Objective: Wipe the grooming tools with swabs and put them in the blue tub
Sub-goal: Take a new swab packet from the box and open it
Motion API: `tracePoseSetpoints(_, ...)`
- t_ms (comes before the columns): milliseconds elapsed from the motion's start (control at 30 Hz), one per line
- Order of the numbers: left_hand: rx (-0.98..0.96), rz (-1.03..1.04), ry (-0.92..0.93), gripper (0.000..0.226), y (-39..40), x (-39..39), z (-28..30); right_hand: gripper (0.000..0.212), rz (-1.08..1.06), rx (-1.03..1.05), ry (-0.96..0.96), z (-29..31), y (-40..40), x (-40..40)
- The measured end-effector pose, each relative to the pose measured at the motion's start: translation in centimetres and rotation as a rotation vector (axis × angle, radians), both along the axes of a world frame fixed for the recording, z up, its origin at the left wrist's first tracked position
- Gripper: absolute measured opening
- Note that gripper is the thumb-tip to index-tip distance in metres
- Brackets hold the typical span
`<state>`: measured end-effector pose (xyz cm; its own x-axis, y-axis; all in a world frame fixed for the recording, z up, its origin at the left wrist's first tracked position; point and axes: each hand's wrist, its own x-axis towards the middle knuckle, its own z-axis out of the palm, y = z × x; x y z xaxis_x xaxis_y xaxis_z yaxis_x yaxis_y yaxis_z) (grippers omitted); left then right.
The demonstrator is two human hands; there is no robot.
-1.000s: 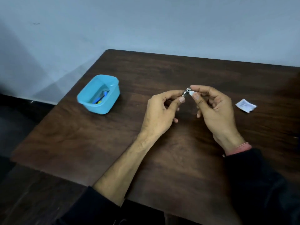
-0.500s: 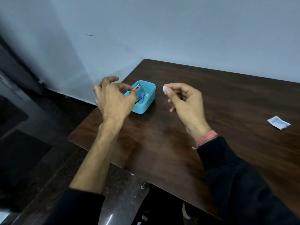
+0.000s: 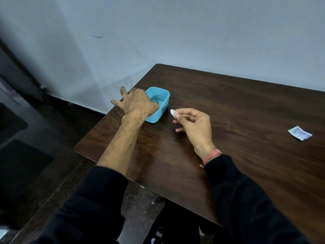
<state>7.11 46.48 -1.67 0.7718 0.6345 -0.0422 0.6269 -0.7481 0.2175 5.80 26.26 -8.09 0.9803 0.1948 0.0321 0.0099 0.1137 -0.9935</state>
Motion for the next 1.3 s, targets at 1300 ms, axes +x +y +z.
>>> tracePoseSetpoints(1300,-1.033,-0.755,-0.459,0.006,-28.1,-0.8,-6.4,0.016,-0.360,-0.037,-0.135,-1.0,-25.8,-2.1)
